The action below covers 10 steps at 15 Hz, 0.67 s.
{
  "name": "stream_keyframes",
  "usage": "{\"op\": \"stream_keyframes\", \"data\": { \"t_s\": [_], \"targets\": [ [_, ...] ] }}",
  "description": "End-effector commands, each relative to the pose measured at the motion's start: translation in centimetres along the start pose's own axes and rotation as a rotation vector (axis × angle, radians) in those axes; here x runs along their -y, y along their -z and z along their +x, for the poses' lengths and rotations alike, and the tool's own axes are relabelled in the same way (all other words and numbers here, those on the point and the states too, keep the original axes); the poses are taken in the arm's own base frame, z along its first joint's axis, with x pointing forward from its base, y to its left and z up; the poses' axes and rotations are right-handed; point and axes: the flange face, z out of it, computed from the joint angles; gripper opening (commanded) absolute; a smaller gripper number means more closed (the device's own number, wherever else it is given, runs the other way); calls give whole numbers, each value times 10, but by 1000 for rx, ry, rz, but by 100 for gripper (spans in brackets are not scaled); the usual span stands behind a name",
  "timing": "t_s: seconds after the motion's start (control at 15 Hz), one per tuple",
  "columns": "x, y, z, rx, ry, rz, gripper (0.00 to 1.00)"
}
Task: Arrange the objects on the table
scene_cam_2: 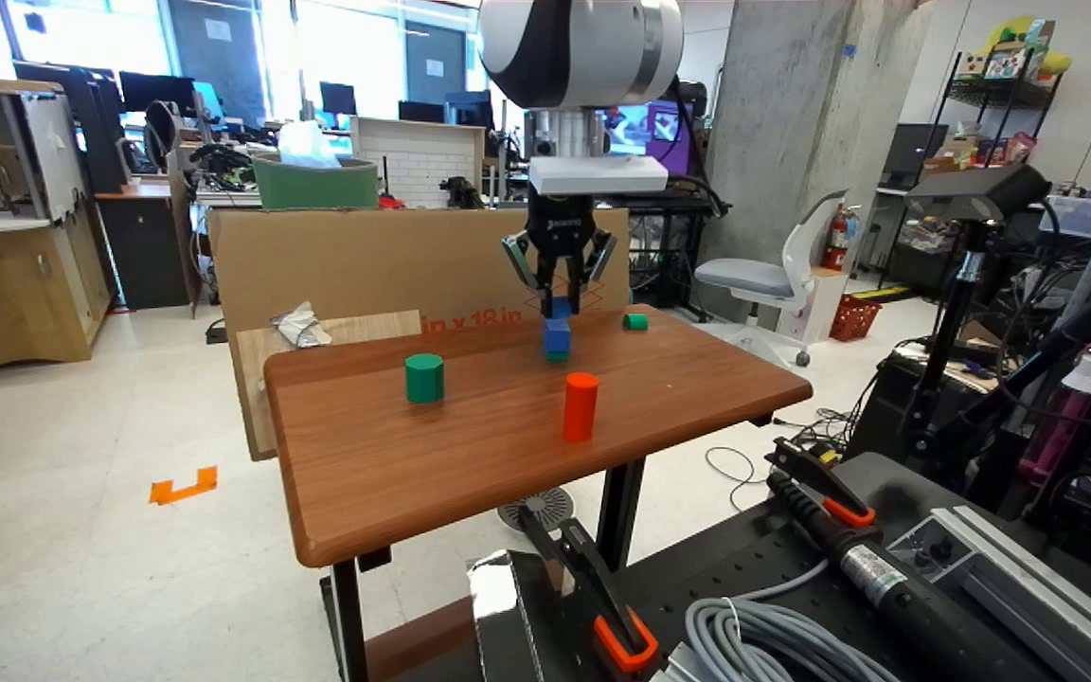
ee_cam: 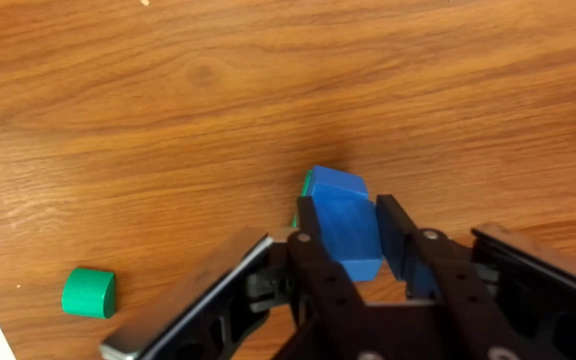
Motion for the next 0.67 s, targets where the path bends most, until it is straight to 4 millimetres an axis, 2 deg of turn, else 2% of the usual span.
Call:
{"op": "stream_keyframes", "data": {
  "t_s": [0.0, 0.6],
  "targets": [
    [-1, -4, 13, 12, -20, 11, 8],
    [1, -16, 18, 32, -2, 2, 8]
  ]
}}
